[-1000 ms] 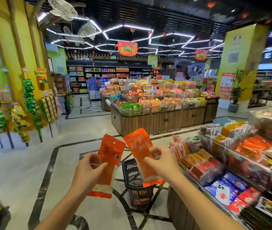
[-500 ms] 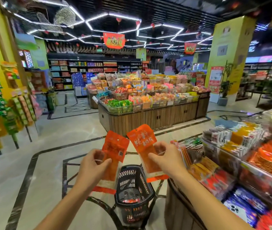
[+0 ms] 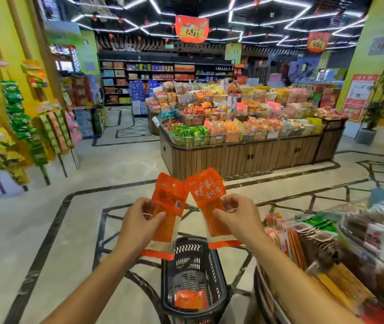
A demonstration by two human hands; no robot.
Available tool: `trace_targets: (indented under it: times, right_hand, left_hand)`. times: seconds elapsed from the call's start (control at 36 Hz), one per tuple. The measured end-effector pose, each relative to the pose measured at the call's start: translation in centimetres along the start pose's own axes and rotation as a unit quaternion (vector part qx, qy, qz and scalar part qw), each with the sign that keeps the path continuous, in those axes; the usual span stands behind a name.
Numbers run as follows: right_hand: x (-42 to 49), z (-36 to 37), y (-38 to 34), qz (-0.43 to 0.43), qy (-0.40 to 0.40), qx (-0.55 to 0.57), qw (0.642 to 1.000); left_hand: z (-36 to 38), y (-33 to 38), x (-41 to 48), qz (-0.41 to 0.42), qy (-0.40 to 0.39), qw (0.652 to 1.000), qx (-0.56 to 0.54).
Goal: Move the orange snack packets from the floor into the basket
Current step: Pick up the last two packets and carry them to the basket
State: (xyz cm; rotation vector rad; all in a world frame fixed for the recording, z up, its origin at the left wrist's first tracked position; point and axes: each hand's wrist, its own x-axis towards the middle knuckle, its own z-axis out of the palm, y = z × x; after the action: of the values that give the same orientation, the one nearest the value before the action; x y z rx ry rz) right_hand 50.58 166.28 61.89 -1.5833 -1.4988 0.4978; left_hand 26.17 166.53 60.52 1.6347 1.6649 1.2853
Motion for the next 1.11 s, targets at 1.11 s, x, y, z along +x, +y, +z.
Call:
trace_targets:
  times: [1.11]
  right_hand:
    - [21.5,39.9,51.7,0.376,-0.216,-0.003,0.901]
  left_hand:
    - [41.8,-48.4,19.0,-0.398,-0.109,0.901,0.133]
